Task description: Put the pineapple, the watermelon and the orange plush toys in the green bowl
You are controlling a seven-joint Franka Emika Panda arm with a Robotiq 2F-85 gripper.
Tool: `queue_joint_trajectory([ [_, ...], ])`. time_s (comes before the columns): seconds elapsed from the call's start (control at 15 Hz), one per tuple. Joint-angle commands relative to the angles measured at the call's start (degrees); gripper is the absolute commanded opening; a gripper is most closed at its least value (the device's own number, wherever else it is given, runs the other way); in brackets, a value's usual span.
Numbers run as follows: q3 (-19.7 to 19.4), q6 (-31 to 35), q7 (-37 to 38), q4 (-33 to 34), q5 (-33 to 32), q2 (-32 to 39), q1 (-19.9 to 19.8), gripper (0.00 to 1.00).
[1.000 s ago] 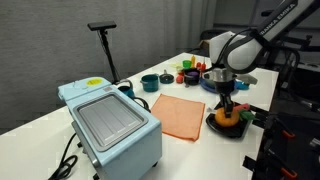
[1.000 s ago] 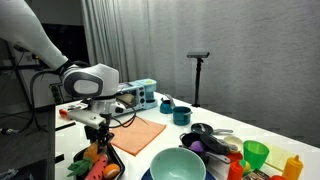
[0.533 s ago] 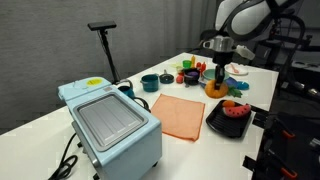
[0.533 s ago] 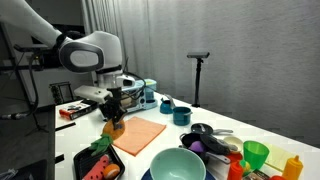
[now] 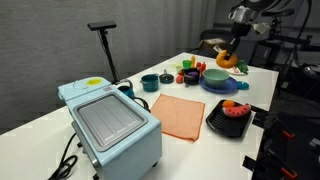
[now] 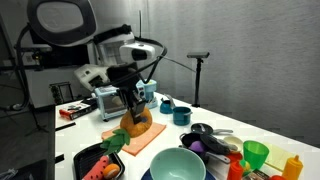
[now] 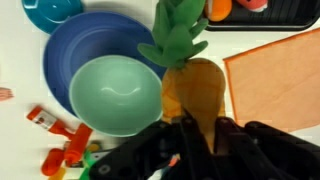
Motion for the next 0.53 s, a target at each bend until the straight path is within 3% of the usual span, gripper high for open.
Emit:
queue_joint_trajectory([
  [0.0,-3.15,2.13,3.26,4.92,2.04,2.82,-3.01,0.03],
  [0.33,-3.68,14.44,13.01,10.34,0.68,10.44,-4.89,0.03],
  [0.47,-2.96,16.43,15.5,12.7,0.09,14.37,-4.59,0.03],
])
